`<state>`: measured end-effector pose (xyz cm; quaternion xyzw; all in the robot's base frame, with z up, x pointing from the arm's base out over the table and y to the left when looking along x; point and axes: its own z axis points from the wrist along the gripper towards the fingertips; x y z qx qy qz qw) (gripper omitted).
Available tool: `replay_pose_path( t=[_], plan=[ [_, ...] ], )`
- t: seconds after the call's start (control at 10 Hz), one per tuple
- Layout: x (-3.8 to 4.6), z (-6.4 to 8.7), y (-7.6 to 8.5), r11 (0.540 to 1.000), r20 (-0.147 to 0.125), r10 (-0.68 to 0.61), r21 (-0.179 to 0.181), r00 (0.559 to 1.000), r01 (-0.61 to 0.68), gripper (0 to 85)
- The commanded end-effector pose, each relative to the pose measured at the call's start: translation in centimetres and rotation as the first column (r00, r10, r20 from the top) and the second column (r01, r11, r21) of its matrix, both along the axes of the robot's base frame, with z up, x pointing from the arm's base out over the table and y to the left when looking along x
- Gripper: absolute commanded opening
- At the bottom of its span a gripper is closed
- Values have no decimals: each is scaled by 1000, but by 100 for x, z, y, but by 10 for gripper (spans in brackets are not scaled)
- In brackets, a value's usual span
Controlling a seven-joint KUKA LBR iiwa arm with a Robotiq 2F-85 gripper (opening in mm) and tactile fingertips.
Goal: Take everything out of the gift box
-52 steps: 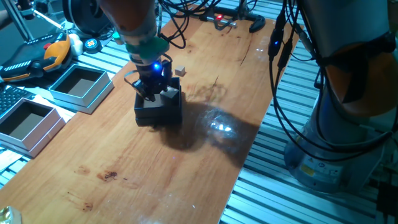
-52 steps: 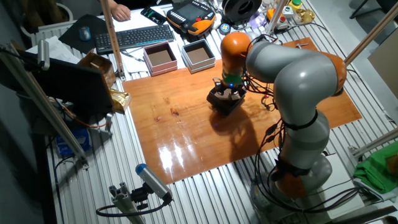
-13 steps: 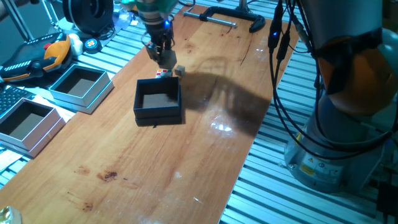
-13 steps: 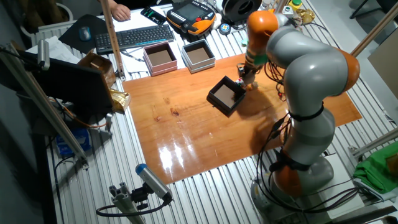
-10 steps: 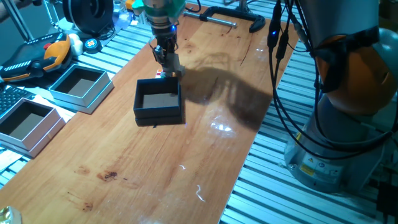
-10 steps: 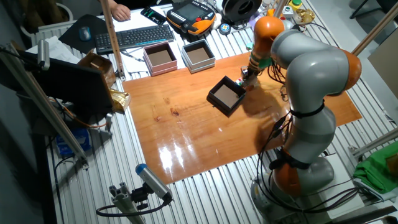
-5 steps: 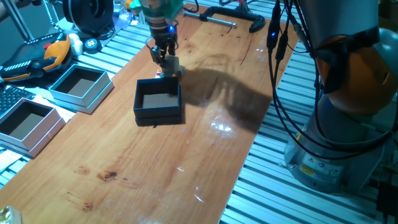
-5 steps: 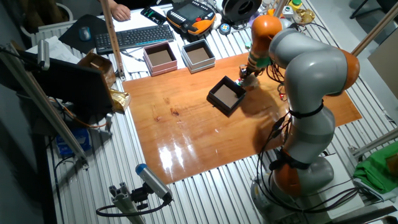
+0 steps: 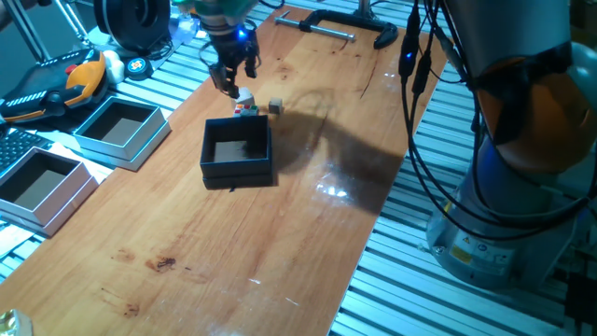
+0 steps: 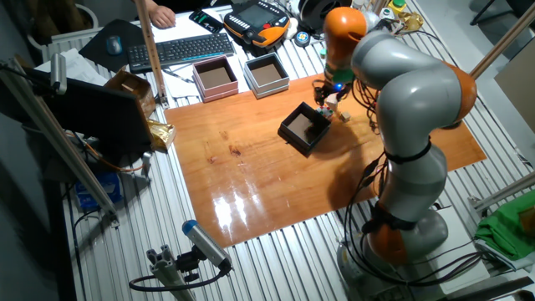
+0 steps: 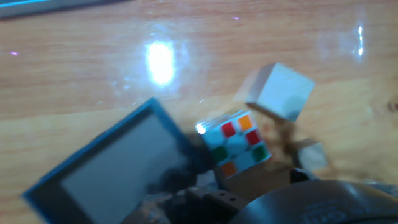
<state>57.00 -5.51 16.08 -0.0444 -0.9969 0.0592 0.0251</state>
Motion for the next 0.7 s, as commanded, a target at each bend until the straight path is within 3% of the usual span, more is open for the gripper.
replay_pose_path(
  t=[0.0, 0.1, 0.4, 0.6],
  plan=[
    [-30, 5, 212, 1000, -2, 0, 4, 1000, 0, 120],
    [-55, -6, 247, 1000, 10, 15, 14, 1000, -15, 7],
    [-149, -16, 377, 999, 10, -17, 32, 1000, 17, 7],
    [-204, 9, 386, 999, -8, -26, 33, 1000, 27, 7]
  ],
)
